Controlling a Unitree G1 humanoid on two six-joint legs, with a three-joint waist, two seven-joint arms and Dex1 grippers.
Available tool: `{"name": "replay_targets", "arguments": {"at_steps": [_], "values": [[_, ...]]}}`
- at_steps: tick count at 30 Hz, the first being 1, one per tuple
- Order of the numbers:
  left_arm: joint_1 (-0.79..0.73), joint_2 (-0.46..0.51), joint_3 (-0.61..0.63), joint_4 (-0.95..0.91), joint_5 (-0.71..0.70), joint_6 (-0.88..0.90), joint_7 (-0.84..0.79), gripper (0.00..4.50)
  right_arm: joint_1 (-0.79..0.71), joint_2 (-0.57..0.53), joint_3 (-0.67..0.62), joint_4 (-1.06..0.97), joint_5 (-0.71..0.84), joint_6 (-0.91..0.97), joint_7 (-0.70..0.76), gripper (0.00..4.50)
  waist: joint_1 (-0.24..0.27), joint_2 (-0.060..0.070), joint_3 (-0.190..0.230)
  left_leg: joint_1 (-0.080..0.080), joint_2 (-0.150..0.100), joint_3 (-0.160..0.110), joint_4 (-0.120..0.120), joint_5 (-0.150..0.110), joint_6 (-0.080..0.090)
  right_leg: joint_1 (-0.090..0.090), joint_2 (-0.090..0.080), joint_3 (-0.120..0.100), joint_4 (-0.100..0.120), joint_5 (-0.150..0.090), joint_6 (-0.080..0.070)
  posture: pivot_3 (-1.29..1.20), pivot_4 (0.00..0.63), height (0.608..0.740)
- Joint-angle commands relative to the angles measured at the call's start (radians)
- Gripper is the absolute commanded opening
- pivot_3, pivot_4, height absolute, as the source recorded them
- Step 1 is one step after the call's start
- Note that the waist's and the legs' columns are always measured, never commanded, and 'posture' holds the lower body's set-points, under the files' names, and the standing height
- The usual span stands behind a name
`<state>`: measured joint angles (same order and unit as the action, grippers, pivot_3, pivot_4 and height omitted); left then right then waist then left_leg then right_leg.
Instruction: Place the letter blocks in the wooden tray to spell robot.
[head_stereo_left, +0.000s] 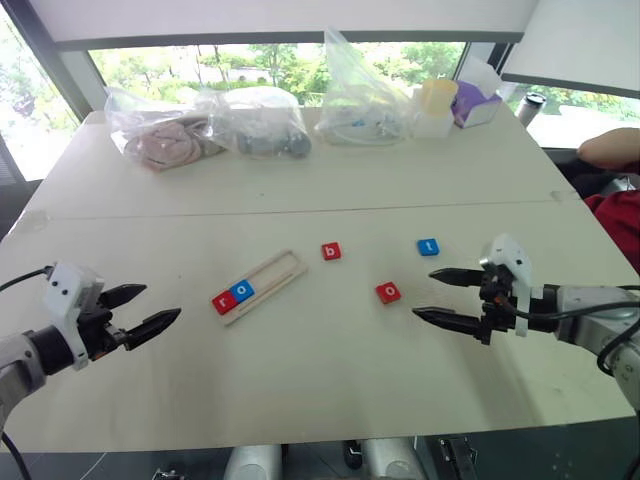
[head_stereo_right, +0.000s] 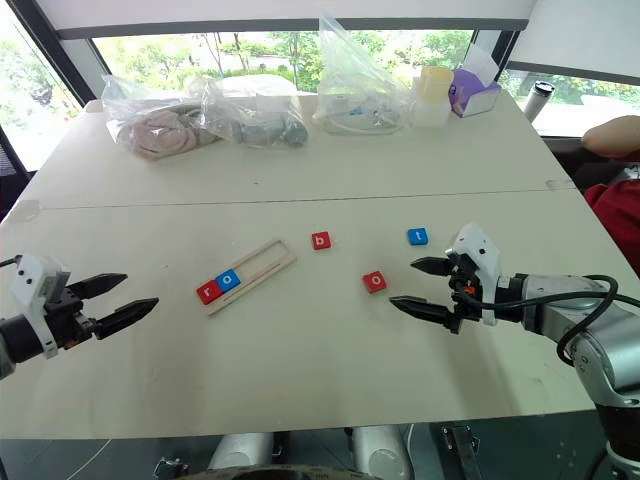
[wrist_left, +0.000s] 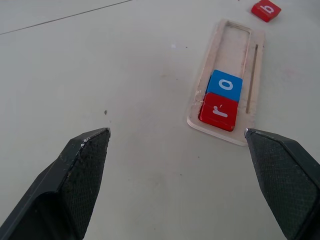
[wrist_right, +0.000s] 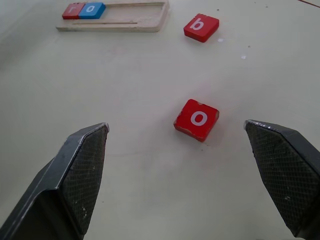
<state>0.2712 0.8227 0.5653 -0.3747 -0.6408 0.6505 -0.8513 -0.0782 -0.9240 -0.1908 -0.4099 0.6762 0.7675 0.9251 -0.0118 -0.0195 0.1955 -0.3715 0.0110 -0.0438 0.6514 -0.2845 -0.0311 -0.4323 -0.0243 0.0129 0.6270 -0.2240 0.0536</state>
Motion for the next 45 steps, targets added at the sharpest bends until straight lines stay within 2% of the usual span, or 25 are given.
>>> {"name": "replay_targets", "arguments": {"at_steps": [1,12,25,41,45], "values": [[-0.005,0.030,0.004,-0.010,0.018,-0.016,-0.015,4.50,-0.004,0.001,-0.004,-0.020,-0.003,-0.003,-0.006,4.47,0.000,0.000,0.000,0.000,0.000,0.000,0.000,0.000,0.000,0.000,0.000,0.000,0.000,0.000,0.000,0.00,0.150,0.740],[-0.098,0.152,-0.024,-0.006,0.013,0.024,-0.081,4.50,-0.058,0.030,0.029,-0.072,0.024,0.006,-0.027,4.47,-0.001,0.000,0.000,0.000,0.000,0.003,0.000,0.000,0.000,-0.003,0.002,0.003,0.002,0.000,0.000,0.00,0.150,0.740],[-0.145,0.109,-0.028,0.004,0.000,0.048,-0.055,4.50,-0.070,0.066,0.044,-0.064,0.006,-0.008,-0.063,4.47,-0.002,0.000,0.000,0.000,0.001,0.006,0.000,0.000,0.000,-0.003,0.003,0.006,0.003,0.000,0.000,0.00,0.150,0.740],[-0.135,0.076,0.018,-0.057,-0.040,0.089,0.016,4.50,-0.127,0.096,0.105,0.004,-0.040,-0.041,-0.033,4.47,-0.003,-0.001,0.000,0.001,0.003,0.007,0.000,0.000,0.000,-0.004,0.007,0.010,0.003,0.001,-0.001,0.00,0.150,0.740],[-0.131,0.089,-0.011,-0.083,0.009,0.075,0.051,4.50,-0.130,0.100,0.107,0.013,-0.050,-0.045,-0.026,4.47,-0.002,-0.001,0.000,0.001,0.003,0.007,0.001,0.000,0.000,-0.004,0.007,0.010,0.003,0.001,-0.001,0.00,0.150,0.740]]}}
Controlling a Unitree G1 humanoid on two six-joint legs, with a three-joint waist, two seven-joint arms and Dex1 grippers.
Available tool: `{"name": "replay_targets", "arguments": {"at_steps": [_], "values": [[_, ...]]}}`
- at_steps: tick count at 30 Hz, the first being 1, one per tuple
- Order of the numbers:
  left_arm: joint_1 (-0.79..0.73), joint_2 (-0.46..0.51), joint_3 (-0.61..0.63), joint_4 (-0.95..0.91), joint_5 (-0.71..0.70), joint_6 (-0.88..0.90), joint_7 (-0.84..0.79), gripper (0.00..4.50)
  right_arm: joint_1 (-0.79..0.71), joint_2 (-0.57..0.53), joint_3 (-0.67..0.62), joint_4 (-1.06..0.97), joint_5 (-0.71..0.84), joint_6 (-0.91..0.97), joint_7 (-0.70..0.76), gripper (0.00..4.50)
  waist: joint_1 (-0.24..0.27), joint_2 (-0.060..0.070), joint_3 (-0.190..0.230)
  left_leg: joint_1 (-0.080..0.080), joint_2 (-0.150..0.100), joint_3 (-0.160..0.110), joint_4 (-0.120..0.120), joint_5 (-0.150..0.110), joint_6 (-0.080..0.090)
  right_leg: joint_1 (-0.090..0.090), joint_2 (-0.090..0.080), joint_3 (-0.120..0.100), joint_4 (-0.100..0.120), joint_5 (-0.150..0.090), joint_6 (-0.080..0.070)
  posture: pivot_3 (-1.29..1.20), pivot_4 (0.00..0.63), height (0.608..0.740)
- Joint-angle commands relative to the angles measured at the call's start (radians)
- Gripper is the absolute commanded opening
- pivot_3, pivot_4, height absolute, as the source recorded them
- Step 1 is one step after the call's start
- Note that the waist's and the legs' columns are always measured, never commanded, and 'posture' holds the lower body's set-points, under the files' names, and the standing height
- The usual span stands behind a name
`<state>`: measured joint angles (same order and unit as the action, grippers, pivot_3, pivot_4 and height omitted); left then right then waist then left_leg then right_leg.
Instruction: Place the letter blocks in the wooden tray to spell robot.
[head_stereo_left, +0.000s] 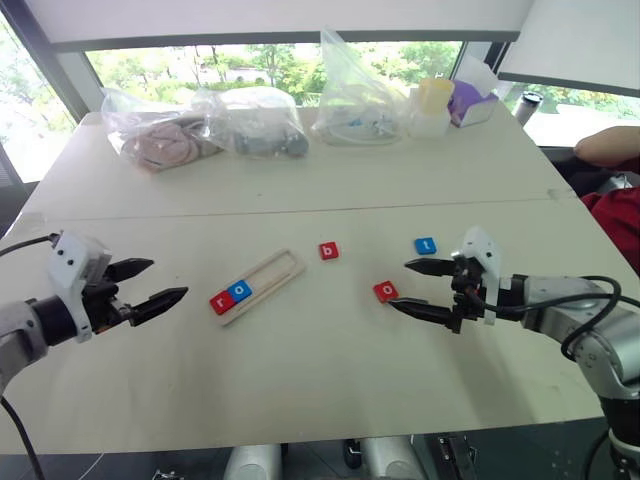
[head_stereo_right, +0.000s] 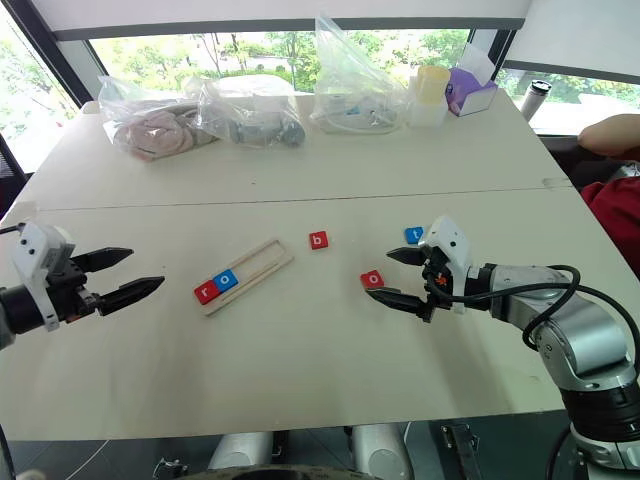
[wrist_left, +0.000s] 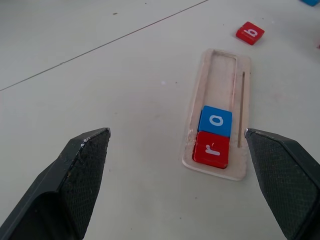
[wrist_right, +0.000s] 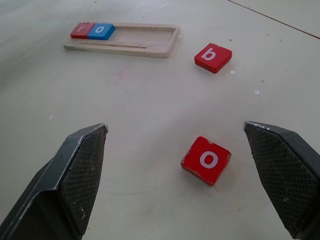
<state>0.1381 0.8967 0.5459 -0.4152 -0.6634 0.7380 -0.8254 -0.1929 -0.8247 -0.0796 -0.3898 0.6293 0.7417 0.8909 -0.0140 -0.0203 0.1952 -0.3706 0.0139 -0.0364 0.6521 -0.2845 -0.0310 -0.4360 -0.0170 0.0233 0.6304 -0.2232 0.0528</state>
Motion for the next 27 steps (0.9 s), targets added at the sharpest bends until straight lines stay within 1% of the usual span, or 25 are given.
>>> {"name": "replay_targets", "arguments": {"at_steps": [1,3,6,8,9,11,14,16,20,27], "values": [[0.007,0.027,-0.006,-0.063,0.033,0.000,0.024,4.50,-0.021,-0.003,-0.006,-0.007,-0.001,-0.015,0.011,4.47,0.000,0.000,0.000,0.000,0.000,0.000,0.000,0.000,0.000,0.000,0.000,0.000,0.000,0.000,0.000,0.00,0.150,0.740],[0.006,0.038,-0.028,-0.096,0.019,0.024,0.021,4.50,-0.035,-0.009,-0.010,-0.008,0.006,-0.003,0.016,4.47,0.000,0.000,0.000,0.000,0.000,0.000,0.000,0.000,0.000,0.000,0.000,0.000,0.000,0.000,0.000,0.00,0.150,0.740],[-0.042,0.036,-0.113,-0.139,0.002,0.048,0.032,4.50,-0.063,-0.024,-0.026,-0.038,0.044,0.039,0.026,4.47,0.001,0.000,0.000,0.000,0.000,0.001,0.000,0.000,0.000,0.000,0.000,0.001,0.000,0.000,0.000,0.00,0.150,0.740],[-0.096,0.045,-0.201,-0.119,0.038,0.049,0.035,4.50,-0.082,-0.020,-0.031,-0.083,0.088,0.080,0.017,4.47,0.003,0.000,0.000,0.000,0.000,0.000,0.001,0.000,0.000,0.000,0.001,0.001,0.000,0.000,0.000,0.00,0.150,0.740],[-0.134,0.059,-0.281,-0.091,0.087,0.030,0.024,4.50,-0.082,-0.014,-0.025,-0.125,0.113,0.100,0.009,4.47,0.003,0.000,0.000,0.000,0.000,0.000,0.001,0.000,0.000,0.000,0.001,0.001,0.000,0.000,0.000,0.00,0.150,0.740],[-0.187,0.073,-0.389,-0.045,0.153,0.003,0.008,4.50,-0.077,-0.004,-0.013,-0.187,0.147,0.130,-0.011,4.47,0.002,0.000,0.000,0.000,0.000,0.000,0.001,0.000,0.000,0.000,0.002,0.002,0.001,0.000,0.000,0.00,0.150,0.740],[-0.272,0.065,-0.519,0.029,0.234,-0.028,0.000,4.50,-0.058,0.016,0.021,-0.277,0.177,0.165,-0.057,4.47,-0.001,0.000,0.000,0.000,0.000,0.000,0.000,0.000,0.000,0.000,0.003,0.002,0.001,0.001,0.000,0.00,0.150,0.740],[-0.311,0.045,-0.579,0.068,0.283,-0.045,0.013,4.50,-0.034,0.025,0.037,-0.320,0.183,0.177,-0.084,4.47,-0.001,0.000,0.000,0.000,0.001,0.000,0.000,0.000,0.000,0.000,0.003,0.002,0.001,0.001,0.000,0.00,0.150,0.740],[-0.320,0.027,-0.632,0.111,0.345,-0.080,0.016,4.50,-0.001,0.033,0.057,-0.359,0.186,0.183,-0.124,4.47,-0.002,0.000,0.000,-0.001,0.001,0.000,0.000,0.000,0.000,-0.001,0.003,0.002,0.001,0.001,0.000,0.00,0.150,0.740],[-0.295,-0.010,-0.662,0.139,0.393,-0.085,0.031,4.50,0.016,0.050,0.058,-0.370,0.200,0.179,-0.168,4.47,0.003,0.000,-0.001,0.000,0.001,0.000,0.001,0.000,0.000,0.000,0.003,0.003,0.001,0.001,-0.001,0.00,0.150,0.740]]}}
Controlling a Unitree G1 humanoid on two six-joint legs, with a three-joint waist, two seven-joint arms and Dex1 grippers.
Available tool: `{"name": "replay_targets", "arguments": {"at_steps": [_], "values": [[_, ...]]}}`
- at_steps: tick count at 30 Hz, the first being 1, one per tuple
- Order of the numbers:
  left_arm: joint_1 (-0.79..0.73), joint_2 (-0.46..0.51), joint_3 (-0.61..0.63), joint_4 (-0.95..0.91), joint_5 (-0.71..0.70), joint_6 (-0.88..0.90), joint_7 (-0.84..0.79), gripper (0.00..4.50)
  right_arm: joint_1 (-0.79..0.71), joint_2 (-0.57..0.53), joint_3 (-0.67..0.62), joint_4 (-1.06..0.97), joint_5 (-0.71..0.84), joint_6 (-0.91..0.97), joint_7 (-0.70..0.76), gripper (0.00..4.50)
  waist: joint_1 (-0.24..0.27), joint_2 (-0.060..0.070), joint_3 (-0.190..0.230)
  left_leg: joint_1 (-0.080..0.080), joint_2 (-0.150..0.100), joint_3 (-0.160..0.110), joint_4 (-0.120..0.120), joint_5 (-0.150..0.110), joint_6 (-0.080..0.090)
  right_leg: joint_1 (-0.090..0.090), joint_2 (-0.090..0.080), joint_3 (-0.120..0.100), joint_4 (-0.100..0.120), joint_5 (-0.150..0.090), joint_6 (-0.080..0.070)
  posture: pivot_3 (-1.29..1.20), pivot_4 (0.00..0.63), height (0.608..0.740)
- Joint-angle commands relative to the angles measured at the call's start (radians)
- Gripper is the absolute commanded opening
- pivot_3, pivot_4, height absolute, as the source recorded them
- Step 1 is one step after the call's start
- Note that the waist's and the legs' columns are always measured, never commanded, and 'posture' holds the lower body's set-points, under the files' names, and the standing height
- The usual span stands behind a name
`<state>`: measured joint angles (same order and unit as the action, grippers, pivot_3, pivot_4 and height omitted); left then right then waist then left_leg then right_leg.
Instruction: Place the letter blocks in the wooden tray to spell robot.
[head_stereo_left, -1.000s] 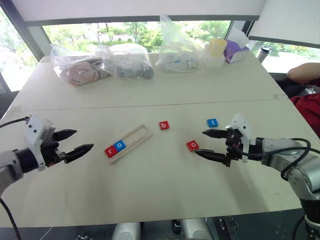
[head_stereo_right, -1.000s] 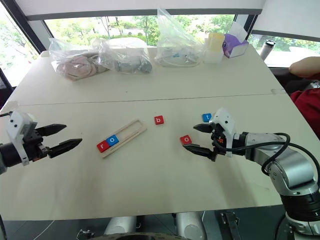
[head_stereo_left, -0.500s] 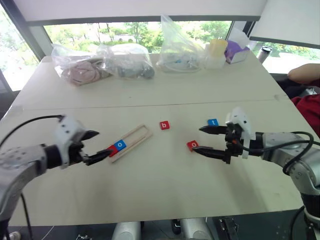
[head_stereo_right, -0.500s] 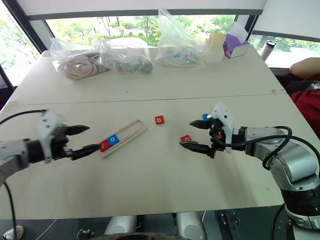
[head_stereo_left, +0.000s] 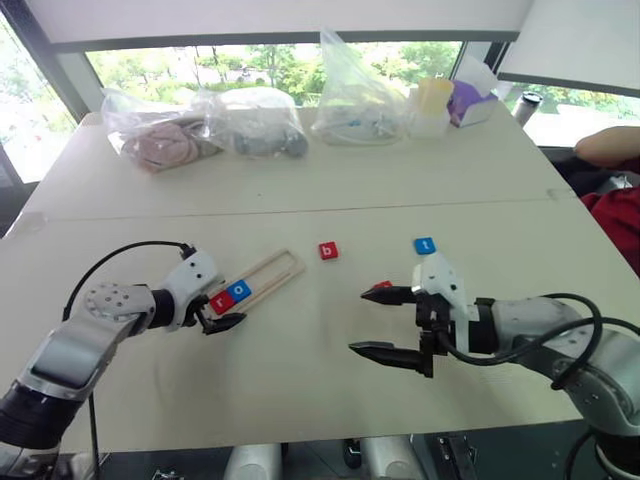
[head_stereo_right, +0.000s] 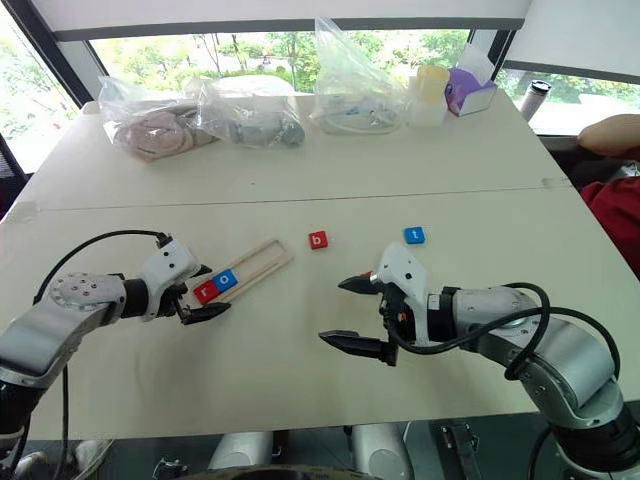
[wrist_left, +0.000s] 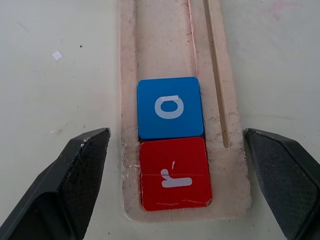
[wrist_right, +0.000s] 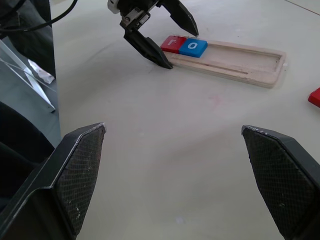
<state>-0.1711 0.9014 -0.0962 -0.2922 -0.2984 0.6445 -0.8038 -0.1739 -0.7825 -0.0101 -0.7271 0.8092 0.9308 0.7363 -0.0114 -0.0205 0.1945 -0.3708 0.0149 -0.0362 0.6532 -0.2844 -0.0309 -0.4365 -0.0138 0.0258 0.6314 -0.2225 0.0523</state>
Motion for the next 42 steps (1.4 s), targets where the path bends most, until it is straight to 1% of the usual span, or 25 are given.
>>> {"name": "replay_targets", "arguments": {"at_steps": [1,4,6,8,10,11,14,17,19,21,24,26,29,32,35,37,38,42], "values": [[0.016,-0.019,-0.024,0.019,0.033,0.012,0.010,4.50,-0.004,0.009,-0.012,-0.031,0.021,-0.011,-0.017,4.47,0.000,0.000,0.000,0.000,0.000,0.000,0.000,0.000,0.000,0.001,0.000,0.000,0.000,0.000,0.000,0.00,0.150,0.740],[0.031,-0.024,-0.040,0.016,0.034,0.042,0.001,4.50,-0.010,0.014,-0.006,-0.025,0.018,-0.015,-0.024,4.47,0.000,0.000,-0.001,0.002,0.000,0.000,0.001,0.000,0.000,0.002,0.000,0.000,0.000,0.000,0.000,0.00,0.150,0.740],[0.038,-0.038,-0.030,0.013,0.008,0.072,-0.006,4.50,-0.011,0.020,-0.006,-0.023,0.018,-0.016,-0.030,4.47,0.000,0.001,-0.002,0.004,0.000,0.000,0.000,0.000,0.000,0.004,0.000,0.000,0.000,0.000,0.000,0.00,0.150,0.740],[0.047,-0.051,-0.022,0.006,-0.010,0.103,-0.009,3.95,-0.008,0.021,-0.008,-0.021,0.015,-0.018,-0.032,4.50,0.000,0.002,-0.003,0.005,0.000,0.000,0.000,0.000,0.000,0.005,0.000,0.000,0.000,0.000,0.000,0.00,0.150,0.740],[0.056,-0.059,-0.019,0.006,-0.008,0.109,-0.005,3.24,-0.009,0.022,-0.011,-0.020,0.016,-0.018,-0.035,4.50,0.000,0.002,-0.004,0.006,0.000,0.000,0.000,0.000,0.000,0.006,0.000,0.000,-0.001,0.000,0.000,0.00,0.150,0.740],[0.057,-0.061,-0.018,0.007,-0.010,0.110,-0.009,3.13,-0.009,0.021,-0.013,-0.017,0.015,-0.019,-0.035,4.50,0.000,0.002,-0.004,0.007,0.000,0.000,0.000,0.000,0.000,0.007,0.000,0.000,-0.001,0.000,0.000,0.00,0.150,0.740],[0.057,-0.050,-0.031,0.012,0.011,0.086,-0.024,3.13,0.001,0.013,-0.020,-0.009,0.009,-0.026,-0.029,4.50,-0.002,0.002,-0.004,0.013,0.000,0.001,-0.002,0.000,0.000,0.010,-0.001,0.001,-0.001,-0.001,0.000,0.00,0.150,0.740],[0.042,-0.017,-0.036,0.019,0.029,-0.015,-0.094,3.13,0.017,0.007,-0.032,-0.001,0.003,-0.037,-0.024,4.50,-0.002,0.002,-0.004,0.014,0.000,0.001,-0.003,0.000,0.000,0.010,0.000,0.001,-0.001,-0.001,0.000,0.00,0.150,0.740],[0.034,0.023,-0.040,0.018,0.041,-0.120,-0.177,3.13,0.025,0.004,-0.035,0.004,-0.002,-0.045,-0.023,4.50,-0.002,0.002,-0.004,0.013,0.000,0.002,-0.004,0.000,0.000,0.010,0.000,0.001,-0.001,-0.001,0.000,0.00,0.150,0.740],[0.001,0.066,-0.034,0.027,0.015,-0.227,-0.315,3.13,0.038,-0.003,-0.043,0.020,-0.014,-0.055,-0.019,4.50,-0.003,0.002,-0.004,0.013,0.000,0.002,-0.004,0.000,0.000,0.009,0.000,0.001,-0.002,-0.001,0.000,0.00,0.150,0.740],[-0.065,0.088,-0.046,0.087,0.017,-0.300,-0.418,3.13,0.046,-0.010,-0.049,0.042,-0.026,-0.069,-0.013,4.50,-0.001,0.001,-0.003,0.010,0.000,0.003,-0.004,0.000,0.000,0.007,-0.001,0.001,-0.002,-0.001,0.000,0.00,0.150,0.740],[-0.109,0.079,-0.064,0.144,0.037,-0.347,-0.463,3.13,0.056,-0.012,-0.055,0.054,-0.032,-0.078,-0.015,4.50,0.000,0.001,-0.003,0.010,0.000,0.002,-0.004,0.000,0.000,0.007,0.000,0.001,-0.002,-0.001,0.000,0.00,0.150,0.740],[-0.184,0.038,-0.114,0.258,0.100,-0.450,-0.493,3.13,0.087,-0.002,-0.076,0.074,-0.054,-0.094,-0.035,4.50,0.000,0.001,-0.003,0.010,0.000,0.002,-0.004,0.000,0.000,0.007,0.000,0.001,-0.002,-0.001,0.000,0.00,0.150,0.740],[-0.203,0.005,-0.134,0.307,0.122,-0.497,-0.510,3.13,0.107,0.004,-0.082,0.071,-0.057,-0.097,-0.044,4.50,-0.006,0.001,-0.003,0.008,0.000,0.003,-0.004,0.000,0.000,0.006,0.000,0.001,-0.002,-0.001,0.000,0.00,0.150,0.740],[-0.215,-0.034,-0.172,0.362,0.167,-0.580,-0.524,3.13,0.126,0.018,-0.071,0.058,-0.060,-0.098,-0.063,4.50,-0.005,0.001,-0.003,0.006,0.001,0.003,-0.004,-0.001,0.001,0.004,0.001,0.002,-0.002,-0.001,0.000,0.00,0.150,0.740],[-0.216,-0.046,-0.180,0.362,0.163,-0.547,-0.535,4.17,0.121,0.025,-0.063,0.059,-0.066,-0.097,-0.073,4.50,-0.002,0.001,-0.003,0.005,0.001,0.002,-0.003,-0.001,0.001,0.003,0.001,0.002,-0.001,-0.001,0.000,0.00,0.150,0.740],[-0.213,-0.047,-0.179,0.351,0.152,-0.523,-0.546,4.49,0.116,0.029,-0.063,0.061,-0.066,-0.094,-0.081,4.50,-0.002,0.001,-0.003,0.005,0.001,0.002,-0.003,-0.001,0.001,0.003,0.001,0.002,-0.001,0.000,0.000,0.00,0.150,0.740],[-0.190,-0.049,-0.163,0.312,0.155,-0.503,-0.528,4.49,0.102,0.041,-0.067,0.067,-0.060,-0.083,-0.108,4.50,-0.003,0.001,-0.003,0.004,0.001,0.002,-0.002,-0.001,0.001,0.003,0.001,0.002,-0.001,-0.001,0.000,0.00,0.150,0.740]]}}
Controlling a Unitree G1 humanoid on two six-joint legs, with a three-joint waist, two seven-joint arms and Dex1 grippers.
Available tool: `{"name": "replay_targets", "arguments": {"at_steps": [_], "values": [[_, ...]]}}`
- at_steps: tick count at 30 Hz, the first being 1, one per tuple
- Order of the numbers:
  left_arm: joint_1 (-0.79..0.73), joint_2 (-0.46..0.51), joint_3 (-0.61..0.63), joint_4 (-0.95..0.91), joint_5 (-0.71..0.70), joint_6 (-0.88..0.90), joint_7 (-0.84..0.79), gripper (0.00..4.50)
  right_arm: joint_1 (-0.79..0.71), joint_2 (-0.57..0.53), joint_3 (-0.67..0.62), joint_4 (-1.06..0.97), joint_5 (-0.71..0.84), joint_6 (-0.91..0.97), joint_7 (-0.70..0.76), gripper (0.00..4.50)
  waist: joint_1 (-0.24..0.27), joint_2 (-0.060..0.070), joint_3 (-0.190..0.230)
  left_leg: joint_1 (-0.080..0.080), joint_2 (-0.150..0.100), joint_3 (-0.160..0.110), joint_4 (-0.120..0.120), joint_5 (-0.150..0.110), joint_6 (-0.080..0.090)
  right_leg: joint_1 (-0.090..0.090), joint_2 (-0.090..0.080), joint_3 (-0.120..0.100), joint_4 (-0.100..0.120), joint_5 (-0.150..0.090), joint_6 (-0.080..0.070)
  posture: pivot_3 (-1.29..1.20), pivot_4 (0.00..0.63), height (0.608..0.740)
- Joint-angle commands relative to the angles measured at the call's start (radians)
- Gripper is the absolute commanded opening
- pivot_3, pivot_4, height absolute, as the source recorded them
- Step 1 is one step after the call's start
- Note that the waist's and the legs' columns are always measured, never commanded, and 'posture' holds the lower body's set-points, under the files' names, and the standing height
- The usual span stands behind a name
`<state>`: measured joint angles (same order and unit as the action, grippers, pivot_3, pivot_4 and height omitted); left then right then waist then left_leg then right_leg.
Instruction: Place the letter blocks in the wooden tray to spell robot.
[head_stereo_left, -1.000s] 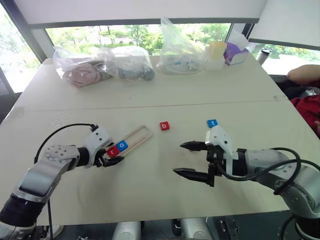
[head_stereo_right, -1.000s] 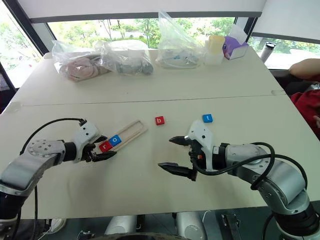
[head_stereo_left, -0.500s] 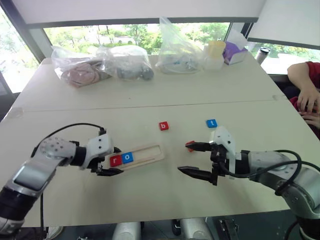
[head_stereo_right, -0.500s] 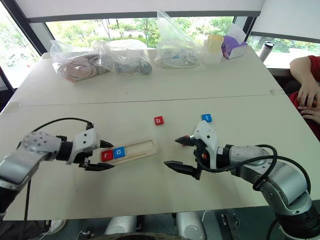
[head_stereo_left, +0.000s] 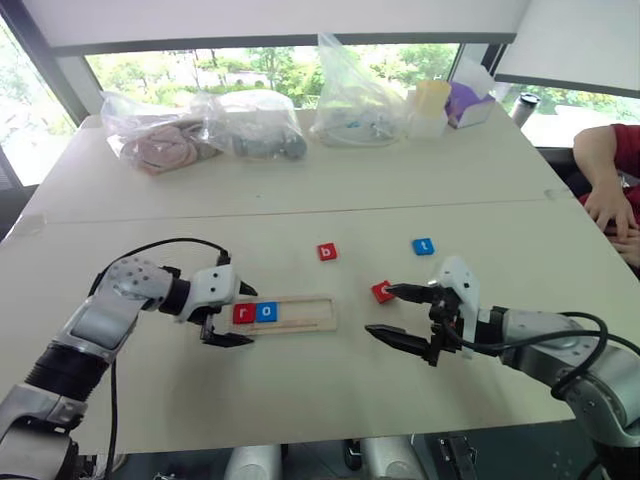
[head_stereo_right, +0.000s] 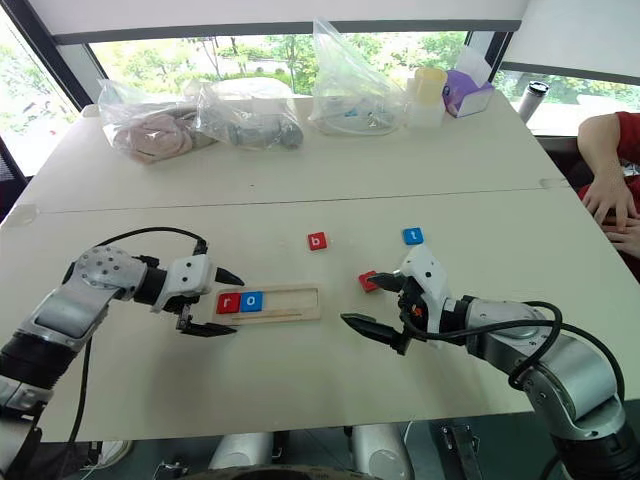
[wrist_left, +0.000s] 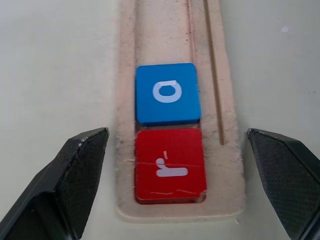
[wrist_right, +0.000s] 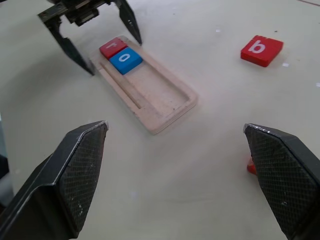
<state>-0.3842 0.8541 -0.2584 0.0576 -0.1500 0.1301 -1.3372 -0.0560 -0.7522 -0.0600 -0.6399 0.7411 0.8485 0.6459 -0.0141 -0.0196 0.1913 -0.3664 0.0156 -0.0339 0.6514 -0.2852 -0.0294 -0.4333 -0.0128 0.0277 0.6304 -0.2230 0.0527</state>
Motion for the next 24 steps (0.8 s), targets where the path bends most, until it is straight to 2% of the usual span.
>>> {"name": "replay_targets", "arguments": {"at_steps": [1,4,8,10,13,19,24], "values": [[0.031,-0.002,0.002,-0.042,0.017,0.003,0.020,4.49,-0.021,0.015,-0.017,-0.018,0.008,0.001,-0.024,4.50,0.000,0.000,0.000,0.000,0.000,0.000,0.000,0.000,0.000,0.000,0.000,0.000,0.000,0.000,0.000,0.00,0.150,0.740],[0.050,0.010,0.019,-0.061,0.028,0.001,0.042,4.49,-0.046,0.027,-0.008,0.001,-0.009,0.007,-0.051,4.50,0.000,0.000,0.000,0.000,0.000,0.000,0.000,0.000,0.000,0.000,0.000,0.000,0.000,0.000,0.000,0.00,0.150,0.740],[0.089,0.091,0.113,-0.149,-0.047,0.114,0.023,4.49,-0.206,0.101,0.063,0.063,-0.078,0.107,-0.203,4.50,-0.011,-0.001,0.000,0.000,0.001,0.001,0.000,0.000,0.000,-0.001,0.001,0.000,0.000,0.000,0.000,0.00,0.150,0.740],[0.112,0.174,0.201,-0.203,-0.109,0.240,0.010,4.49,-0.365,0.269,0.090,0.139,-0.067,0.250,-0.353,4.50,-0.026,-0.003,0.002,0.000,0.001,0.000,-0.001,0.000,0.000,-0.002,0.002,0.001,0.002,0.000,-0.001,0.00,0.150,0.740],[0.139,0.234,0.310,-0.253,-0.195,0.391,0.030,4.49,-0.497,0.427,0.141,0.244,-0.105,0.357,-0.457,4.50,-0.033,-0.003,0.001,-0.006,0.004,0.000,0.000,0.000,0.000,-0.011,0.004,0.000,0.004,0.004,-0.005,0.00,0.150,0.740],[0.196,0.194,0.492,-0.379,-0.313,0.585,0.177,4.49,-0.582,0.562,0.222,0.476,-0.254,0.326,-0.541,4.50,-0.026,-0.003,0.001,-0.008,0.003,0.000,-0.003,0.000,0.000,-0.011,0.001,-0.002,0.003,0.005,-0.002,0.00,0.150,0.740],[0.286,0.145,0.569,-0.493,-0.365,0.665,0.280,4.49,-0.606,0.618,0.257,0.587,-0.344,0.269,-0.556,4.50,-0.032,-0.004,0.001,-0.008,0.001,0.001,-0.002,0.000,0.000,-0.011,-0.002,-0.001,0.001,0.005,0.000,0.00,0.150,0.740]]}}
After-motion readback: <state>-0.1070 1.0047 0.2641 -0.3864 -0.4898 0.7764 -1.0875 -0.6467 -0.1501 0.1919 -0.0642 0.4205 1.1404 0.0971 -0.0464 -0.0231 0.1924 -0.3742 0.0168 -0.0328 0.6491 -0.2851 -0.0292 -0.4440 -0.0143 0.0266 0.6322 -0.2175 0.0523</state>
